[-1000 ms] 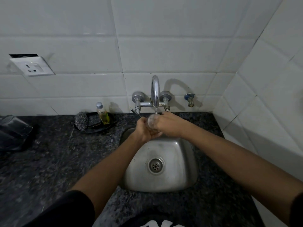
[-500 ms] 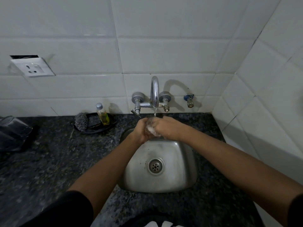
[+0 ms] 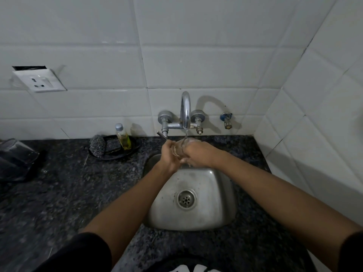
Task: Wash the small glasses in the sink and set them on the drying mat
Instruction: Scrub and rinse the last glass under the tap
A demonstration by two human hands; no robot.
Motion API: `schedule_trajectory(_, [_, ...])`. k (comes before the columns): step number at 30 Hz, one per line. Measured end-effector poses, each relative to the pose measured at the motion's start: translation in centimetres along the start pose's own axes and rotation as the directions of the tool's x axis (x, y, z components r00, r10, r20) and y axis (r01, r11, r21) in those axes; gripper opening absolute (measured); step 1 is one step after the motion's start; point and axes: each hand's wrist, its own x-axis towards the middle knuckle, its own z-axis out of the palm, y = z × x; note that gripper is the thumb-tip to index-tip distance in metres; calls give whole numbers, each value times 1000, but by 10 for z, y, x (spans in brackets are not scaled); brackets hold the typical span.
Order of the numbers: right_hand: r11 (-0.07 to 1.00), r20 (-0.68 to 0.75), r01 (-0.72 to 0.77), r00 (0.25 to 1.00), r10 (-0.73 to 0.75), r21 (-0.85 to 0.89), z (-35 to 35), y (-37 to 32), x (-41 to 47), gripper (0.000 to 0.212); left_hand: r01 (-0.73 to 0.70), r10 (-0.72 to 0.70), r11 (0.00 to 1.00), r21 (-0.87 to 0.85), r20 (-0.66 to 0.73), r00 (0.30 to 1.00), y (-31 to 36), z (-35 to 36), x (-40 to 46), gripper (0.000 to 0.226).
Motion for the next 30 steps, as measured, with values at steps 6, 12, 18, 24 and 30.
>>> schedule_trajectory(6, [954,-99,185,972,-213,-235,2,2,-6,32,40,-44,994,99,38,998,3,-2,-3,49])
schedule_trajectory(12, [965,-467,37,880,91,258,14,-10,-16,32,-27,36,996,-80,116,993,2,-15,-4,53])
schedule_trajectory(18, [822,-335,-286,809,483,493,22,-19,-13,63,-132,129,990,51,59,990,1,-21,-1,55])
schedule_trajectory(24, [632,114,-457,855,505,626,19,-11,-7,70,-205,225,955,213,-71,972,5,-16,-5,38])
schedule_trajectory(30, [417,220,-441,850,478,795,31,-6,-5,55,-240,261,946,217,-75,963,9,-19,-7,32])
